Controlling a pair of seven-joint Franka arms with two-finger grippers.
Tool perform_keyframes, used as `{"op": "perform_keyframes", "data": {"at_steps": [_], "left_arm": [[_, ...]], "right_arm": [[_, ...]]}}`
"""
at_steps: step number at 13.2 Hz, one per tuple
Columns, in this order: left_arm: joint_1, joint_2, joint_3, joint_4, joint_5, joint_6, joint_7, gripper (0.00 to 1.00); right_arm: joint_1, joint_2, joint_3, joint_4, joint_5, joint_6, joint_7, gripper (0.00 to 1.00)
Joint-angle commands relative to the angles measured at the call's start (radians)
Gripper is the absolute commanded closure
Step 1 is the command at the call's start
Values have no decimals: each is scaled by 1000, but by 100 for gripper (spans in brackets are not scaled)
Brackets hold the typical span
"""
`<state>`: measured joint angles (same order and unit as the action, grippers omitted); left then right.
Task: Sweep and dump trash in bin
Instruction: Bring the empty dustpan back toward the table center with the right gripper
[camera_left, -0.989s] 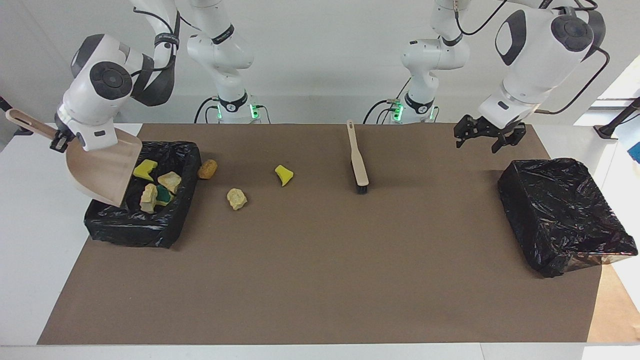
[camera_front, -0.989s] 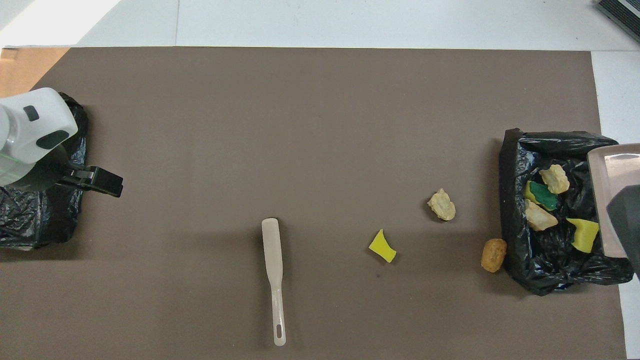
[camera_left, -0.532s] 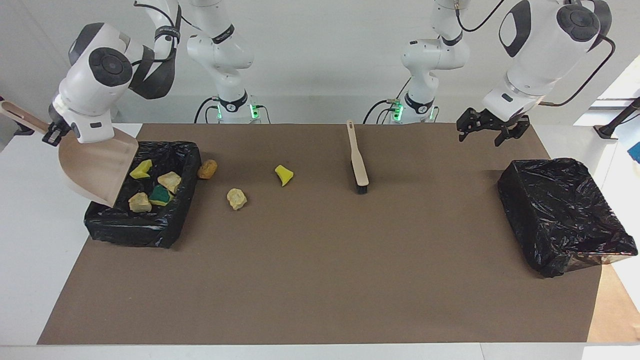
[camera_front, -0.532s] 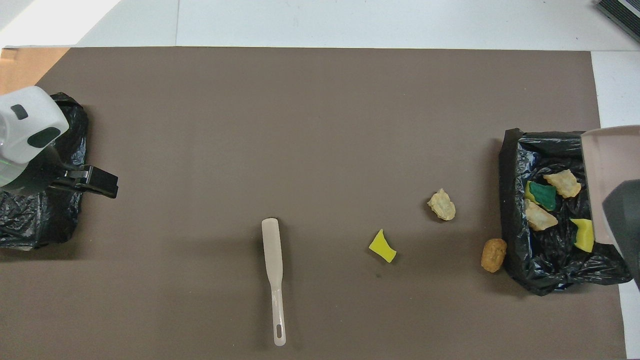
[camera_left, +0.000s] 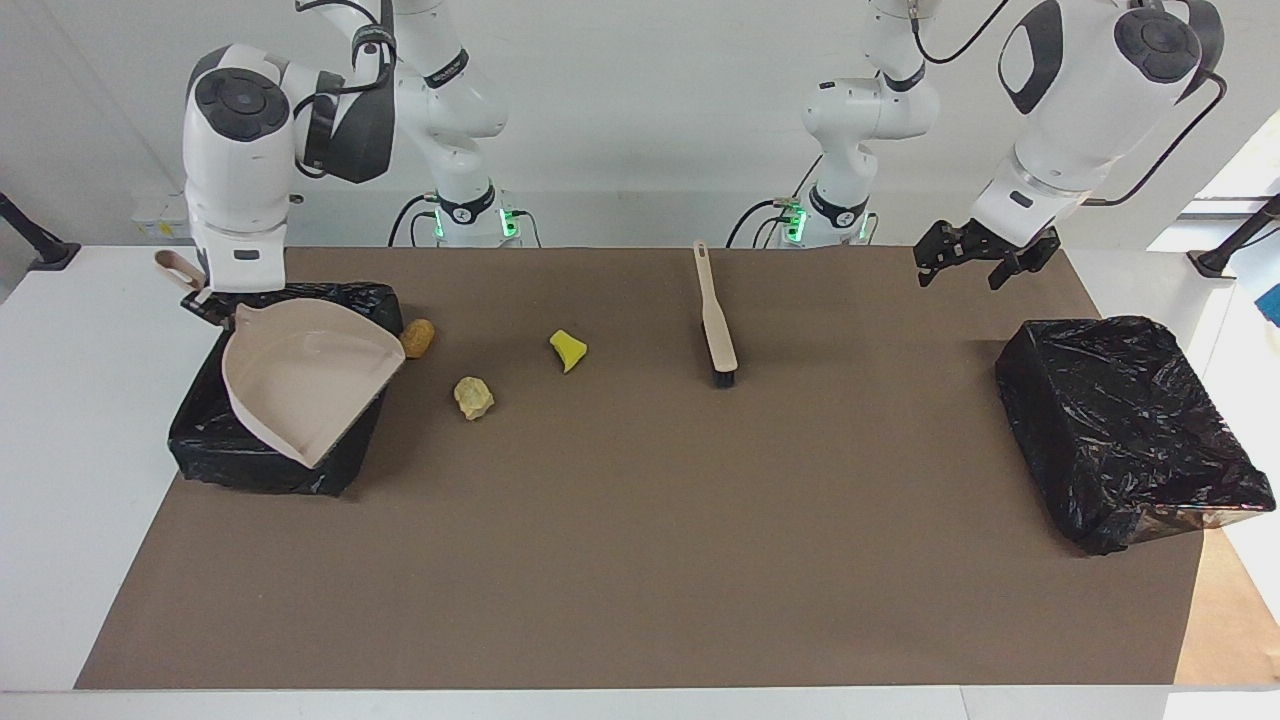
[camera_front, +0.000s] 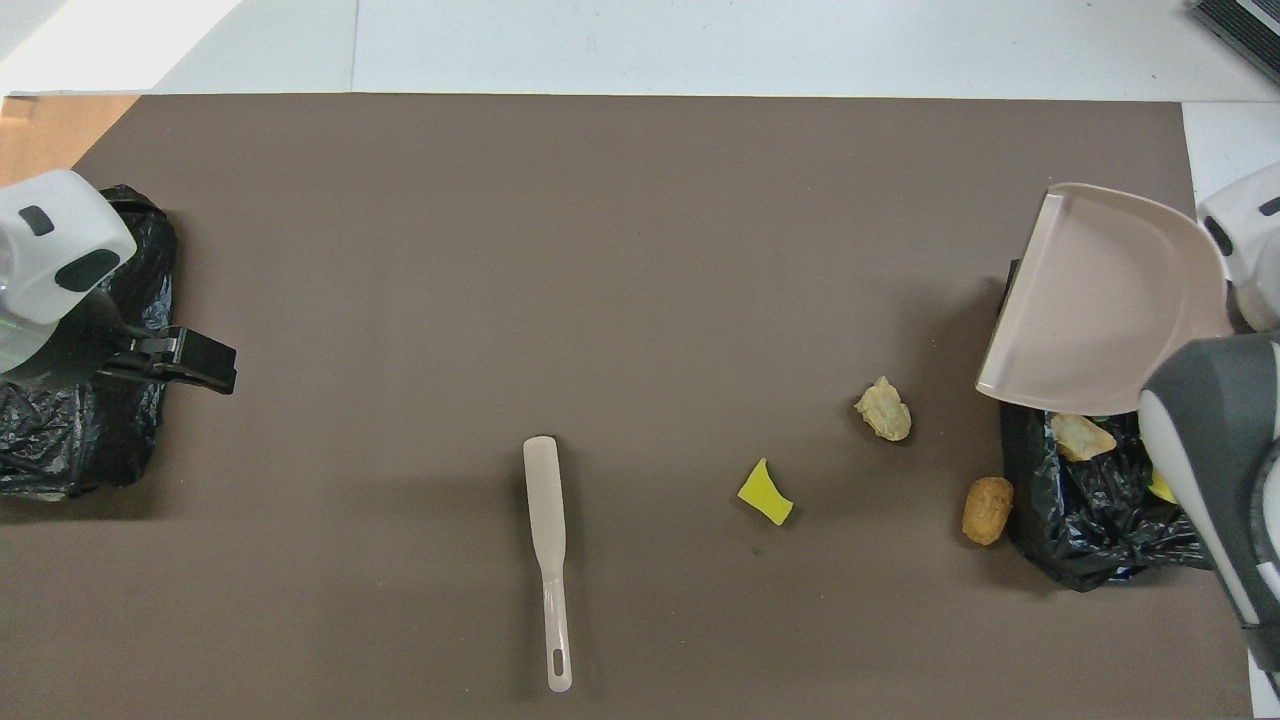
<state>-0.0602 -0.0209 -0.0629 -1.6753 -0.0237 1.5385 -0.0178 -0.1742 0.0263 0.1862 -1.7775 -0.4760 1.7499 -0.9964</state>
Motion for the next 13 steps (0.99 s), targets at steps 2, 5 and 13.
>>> {"op": "perform_keyframes", "data": {"at_steps": [2, 5, 13], "left_arm": [[-3, -1, -8, 6, 15, 0, -13, 0], [-82, -2, 97, 11, 21, 20, 2, 0], [-138, -51, 160, -41, 16, 189, 90, 0]], "right_arm": [[90, 52, 12, 23, 227, 16, 440, 100], [200, 188, 22, 136, 338, 66, 810, 100], [514, 482, 24, 473, 533, 118, 1531, 100]]}}
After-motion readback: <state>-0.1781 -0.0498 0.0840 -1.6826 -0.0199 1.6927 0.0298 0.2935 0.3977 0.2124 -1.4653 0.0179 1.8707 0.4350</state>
